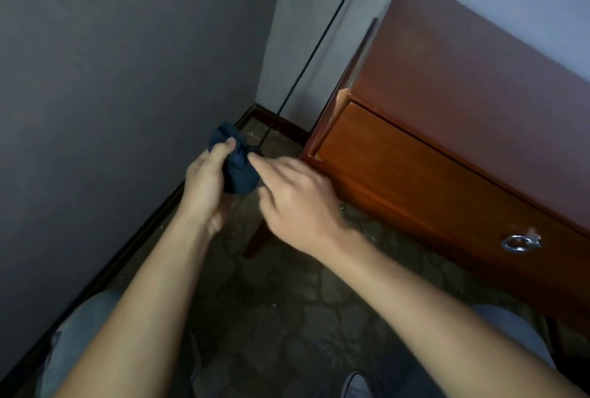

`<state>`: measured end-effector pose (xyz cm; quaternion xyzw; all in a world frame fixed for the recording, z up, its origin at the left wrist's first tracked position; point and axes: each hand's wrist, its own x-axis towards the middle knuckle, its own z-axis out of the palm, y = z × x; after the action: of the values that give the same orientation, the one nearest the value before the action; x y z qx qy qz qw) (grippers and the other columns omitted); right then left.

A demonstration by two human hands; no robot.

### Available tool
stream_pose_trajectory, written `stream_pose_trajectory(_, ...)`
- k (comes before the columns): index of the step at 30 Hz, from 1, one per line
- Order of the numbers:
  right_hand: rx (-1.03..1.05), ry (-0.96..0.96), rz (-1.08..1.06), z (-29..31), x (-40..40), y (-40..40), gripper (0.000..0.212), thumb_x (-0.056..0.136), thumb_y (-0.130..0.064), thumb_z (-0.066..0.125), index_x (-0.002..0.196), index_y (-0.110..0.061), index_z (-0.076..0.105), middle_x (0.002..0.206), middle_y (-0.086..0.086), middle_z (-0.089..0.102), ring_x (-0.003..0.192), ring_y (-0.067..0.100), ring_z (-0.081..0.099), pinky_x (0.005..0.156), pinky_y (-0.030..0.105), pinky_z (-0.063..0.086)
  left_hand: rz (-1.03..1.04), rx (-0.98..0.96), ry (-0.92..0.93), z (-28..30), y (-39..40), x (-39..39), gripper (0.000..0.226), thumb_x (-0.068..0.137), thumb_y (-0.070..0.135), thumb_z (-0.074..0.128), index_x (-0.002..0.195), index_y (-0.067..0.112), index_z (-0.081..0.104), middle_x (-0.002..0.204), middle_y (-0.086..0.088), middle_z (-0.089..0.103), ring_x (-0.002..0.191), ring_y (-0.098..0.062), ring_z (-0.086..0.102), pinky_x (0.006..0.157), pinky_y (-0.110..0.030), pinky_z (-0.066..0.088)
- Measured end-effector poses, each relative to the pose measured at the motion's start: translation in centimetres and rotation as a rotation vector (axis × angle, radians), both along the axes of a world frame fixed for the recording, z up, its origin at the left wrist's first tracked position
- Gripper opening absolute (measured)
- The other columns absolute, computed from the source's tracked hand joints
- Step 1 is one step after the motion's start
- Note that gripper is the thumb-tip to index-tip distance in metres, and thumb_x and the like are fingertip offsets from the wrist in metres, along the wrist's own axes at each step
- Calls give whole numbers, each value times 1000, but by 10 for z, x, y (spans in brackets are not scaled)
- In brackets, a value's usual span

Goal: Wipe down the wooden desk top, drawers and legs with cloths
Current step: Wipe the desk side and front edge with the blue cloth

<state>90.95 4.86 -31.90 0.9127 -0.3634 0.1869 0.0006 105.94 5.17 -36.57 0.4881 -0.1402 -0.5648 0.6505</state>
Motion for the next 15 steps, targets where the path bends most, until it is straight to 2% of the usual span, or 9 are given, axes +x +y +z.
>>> stream_pose_trajectory(2,-222,-37,43,21,-22,-3,32,91,-2,58,118,-4,74,110,9,77,112,27,67,97,42,54,26,57,-201,-6,-7,11,17,98,30,66,112,21,69,109,-3,75,108,-25,71,90,-38,58)
stream_pose_trajectory(3,-311,-40,51,30,-32,-6,30,90,0,57,112,-4,76,104,9,77,112,28,66,102,42,51,-9,69,-280,-10,-9,10,15,100,29,64,113,24,68,111,-2,73,107,-22,70,95,-41,57)
stream_pose_trajectory(5,-428,16,72,38,-51,-18,31,91,3,54,112,-2,76,109,12,76,118,32,64,113,43,42,-100,79,-341,-18,-14,-2,18,103,29,60,118,26,67,115,0,72,108,-18,68,103,-48,54)
stream_pose_trajectory(7,-488,162,111,37,-66,-31,33,95,2,51,119,0,73,124,15,71,129,33,58,118,45,37,-191,48,-334,-27,-19,-26,19,105,26,56,120,29,67,114,4,72,107,-13,68,106,-47,51)
stream_pose_trajectory(9,-569,327,141,31,-76,-37,34,97,-4,53,127,-3,70,141,16,61,140,33,49,121,47,32,-251,12,-331,-38,-26,-48,21,104,33,54,118,34,70,111,6,75,107,-13,69,108,-45,48)
stream_pose_trajectory(12,-667,341,149,22,-80,-42,35,95,-8,58,127,-6,70,146,12,57,143,31,45,122,46,29,-293,26,-344,-55,-32,-57,24,98,44,51,109,38,72,102,6,76,102,-13,69,98,-37,49)
stream_pose_trajectory(14,-684,276,142,17,-77,-42,34,91,-7,61,123,-6,73,143,10,60,141,30,48,120,46,31,-350,101,-396,-73,-27,-55,22,105,41,48,108,35,68,102,6,72,100,-10,65,85,-30,44)
stream_pose_trajectory(15,-710,254,132,14,-75,-43,33,89,-7,63,120,-7,74,141,9,62,140,30,50,119,46,33,-385,168,-409,-83,-22,-54,19,108,39,45,109,35,65,101,8,67,98,-10,61,81,-30,41)
